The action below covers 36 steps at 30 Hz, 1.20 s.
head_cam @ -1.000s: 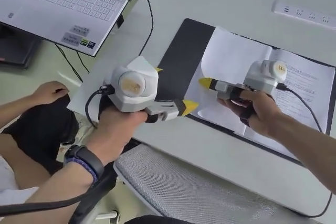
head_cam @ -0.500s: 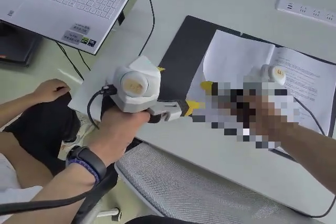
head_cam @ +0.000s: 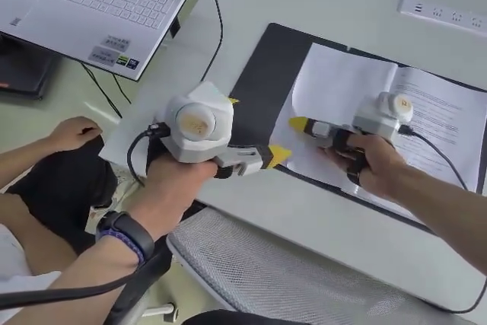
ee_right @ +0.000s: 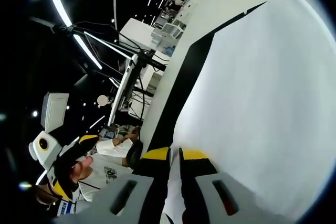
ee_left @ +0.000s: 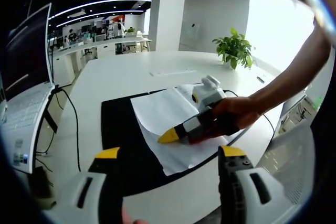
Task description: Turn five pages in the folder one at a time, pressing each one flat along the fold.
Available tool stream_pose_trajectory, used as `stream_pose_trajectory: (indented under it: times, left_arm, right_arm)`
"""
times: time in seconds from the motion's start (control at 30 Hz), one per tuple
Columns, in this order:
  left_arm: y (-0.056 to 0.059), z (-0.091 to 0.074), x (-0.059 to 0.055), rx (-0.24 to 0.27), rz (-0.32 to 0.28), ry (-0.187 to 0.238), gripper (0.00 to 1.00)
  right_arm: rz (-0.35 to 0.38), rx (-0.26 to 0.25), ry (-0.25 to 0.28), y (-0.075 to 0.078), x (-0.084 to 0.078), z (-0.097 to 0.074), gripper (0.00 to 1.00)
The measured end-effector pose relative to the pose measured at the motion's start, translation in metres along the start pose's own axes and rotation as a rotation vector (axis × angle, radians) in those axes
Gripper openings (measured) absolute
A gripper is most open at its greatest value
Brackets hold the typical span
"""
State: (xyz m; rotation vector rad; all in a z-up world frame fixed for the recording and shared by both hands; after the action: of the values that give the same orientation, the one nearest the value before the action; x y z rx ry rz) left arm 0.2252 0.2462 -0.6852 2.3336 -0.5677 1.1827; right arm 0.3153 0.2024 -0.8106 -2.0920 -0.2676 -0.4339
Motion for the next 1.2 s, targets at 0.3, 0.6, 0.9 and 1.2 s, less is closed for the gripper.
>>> stream_pose_trajectory:
  times: [0.3,0.6,0.9,1.2]
  left_arm:
    - [0.009,0.013,0.002,-0.045,0.018,-0.015,0.72]
    - [0.017,0.023,0.003,-0.078,0.024,-0.012,0.70]
    - [0.019,0.034,0.001,-0.106,0.036,-0.025,0.65]
    - [0.019,0.045,-0.001,-0.114,0.044,-0.040,0.62]
  right_arm:
    - [-0.022,0.005,0.002,-0.014,-0.001,-0.009,0.21]
    - [-0.073,0.021,0.018,-0.020,0.003,-0.026,0.31]
    - [-0.143,0.007,0.044,-0.036,0.001,-0.054,0.31]
    - [-0.215,-0.028,0.071,-0.037,0.009,-0.083,0.29]
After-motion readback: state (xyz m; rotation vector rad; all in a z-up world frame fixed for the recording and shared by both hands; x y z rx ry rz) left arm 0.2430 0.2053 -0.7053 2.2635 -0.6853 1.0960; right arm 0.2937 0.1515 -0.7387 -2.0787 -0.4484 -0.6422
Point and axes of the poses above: the centre of the closed fingertips' face, and the gripper's own axes: z roughly forward along the fingers, y roughly to its right, x roughly out of its top, the point moved 2 cm from there along -z, roughly backward along the fingers, and after that the axes turned 9 degrees about -x, right-handed, at the moved point
